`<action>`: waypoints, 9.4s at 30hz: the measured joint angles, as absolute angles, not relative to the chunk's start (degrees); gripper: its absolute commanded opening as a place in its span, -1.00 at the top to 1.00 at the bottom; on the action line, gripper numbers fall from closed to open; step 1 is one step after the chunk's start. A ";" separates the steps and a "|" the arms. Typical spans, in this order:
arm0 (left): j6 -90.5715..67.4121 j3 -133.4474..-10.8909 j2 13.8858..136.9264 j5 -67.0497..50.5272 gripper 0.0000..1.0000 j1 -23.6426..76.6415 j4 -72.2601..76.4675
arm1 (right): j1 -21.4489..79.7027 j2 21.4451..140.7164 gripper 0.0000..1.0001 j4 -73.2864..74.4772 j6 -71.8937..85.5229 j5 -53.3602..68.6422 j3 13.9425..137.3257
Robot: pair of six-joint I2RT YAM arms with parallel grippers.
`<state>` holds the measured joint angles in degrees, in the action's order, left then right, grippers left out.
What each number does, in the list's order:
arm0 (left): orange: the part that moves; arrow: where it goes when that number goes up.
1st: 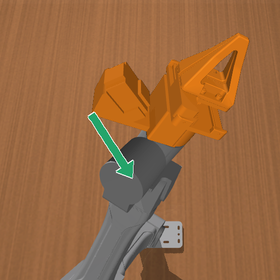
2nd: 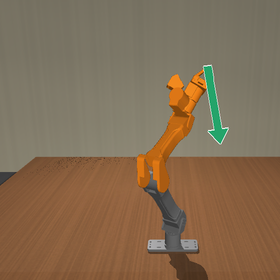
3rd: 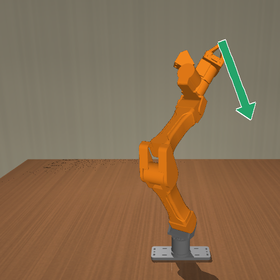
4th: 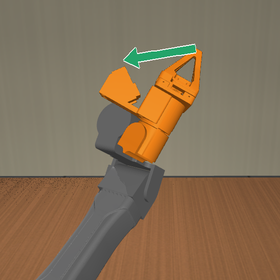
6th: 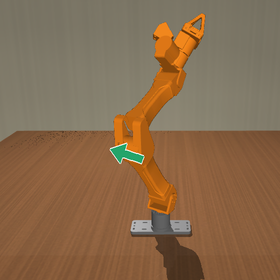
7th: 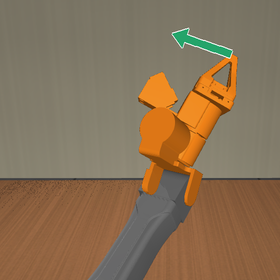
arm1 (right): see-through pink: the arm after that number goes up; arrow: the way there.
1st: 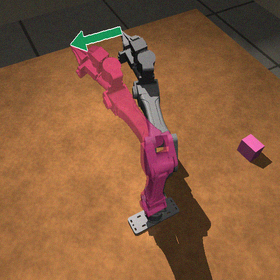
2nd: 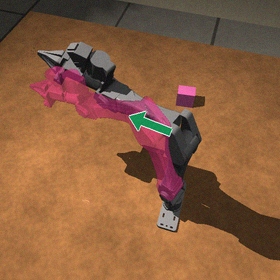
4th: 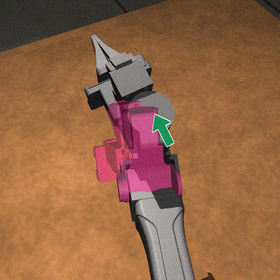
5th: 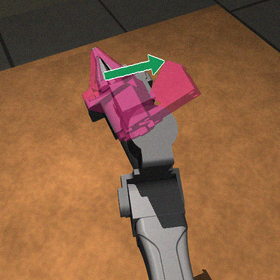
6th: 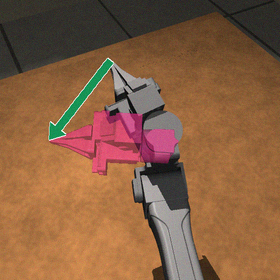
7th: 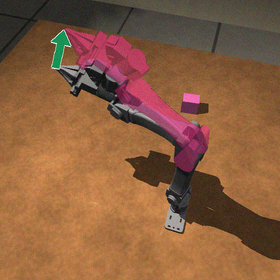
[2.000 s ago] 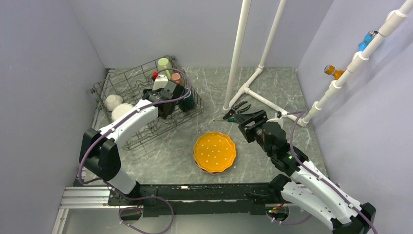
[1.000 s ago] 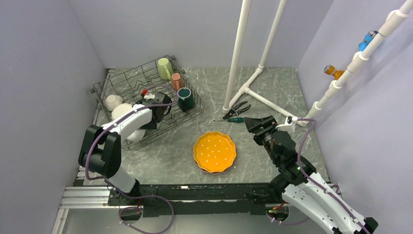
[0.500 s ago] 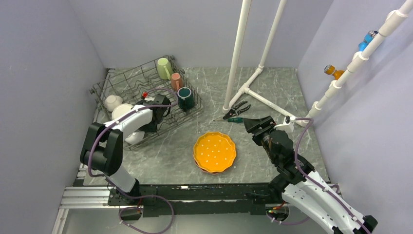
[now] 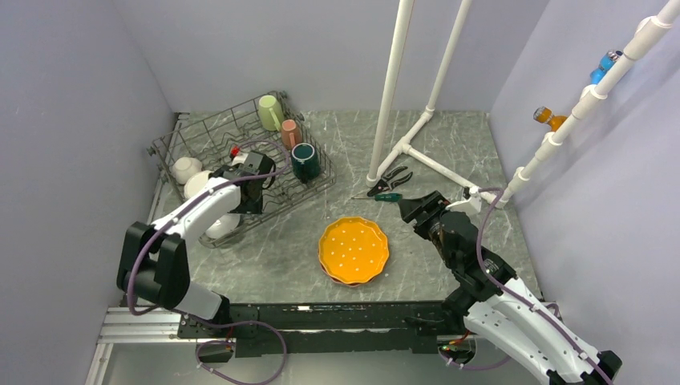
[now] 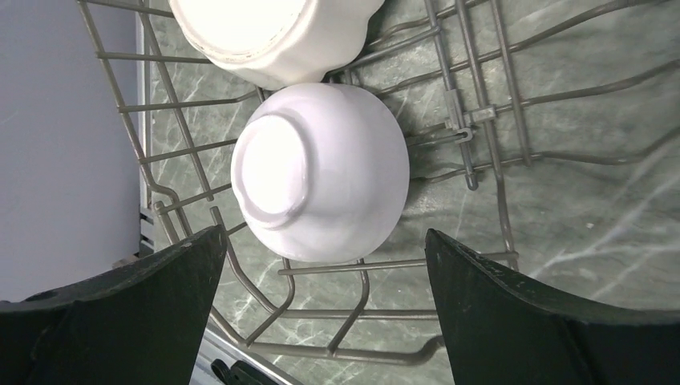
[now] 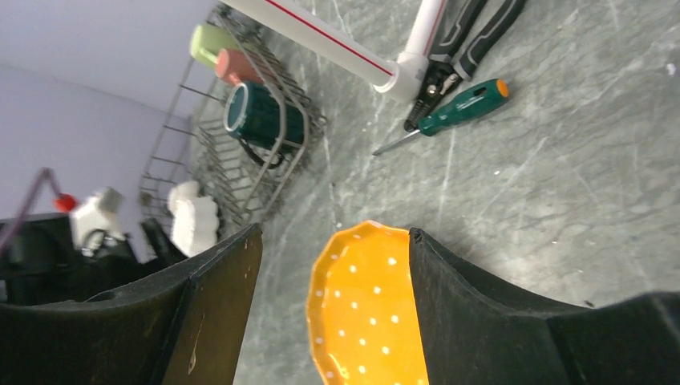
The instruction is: Load the mixed dishes into the dish rack
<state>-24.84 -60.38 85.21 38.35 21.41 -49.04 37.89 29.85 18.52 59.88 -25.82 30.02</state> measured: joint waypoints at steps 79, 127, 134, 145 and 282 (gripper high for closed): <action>-20.62 -64.10 100.42 46.39 -0.87 19.22 -51.00 | 37.89 34.26 -0.40 18.76 53.12 -22.44 29.47; -19.03 -74.89 106.48 46.68 -0.69 25.71 -52.40 | 37.89 35.75 -0.40 16.45 53.08 -22.55 28.84; -19.18 -73.60 106.65 46.74 -0.92 25.71 -51.77 | 37.89 35.94 -0.40 16.49 52.97 -22.55 28.84; -19.07 -73.54 99.26 43.27 -0.99 25.71 -52.05 | 37.89 36.77 -0.59 19.25 47.46 -22.48 29.45; 14.33 -61.12 76.95 1.43 -0.76 56.29 -14.90 | 27.83 53.67 0.28 23.88 40.01 6.02 27.51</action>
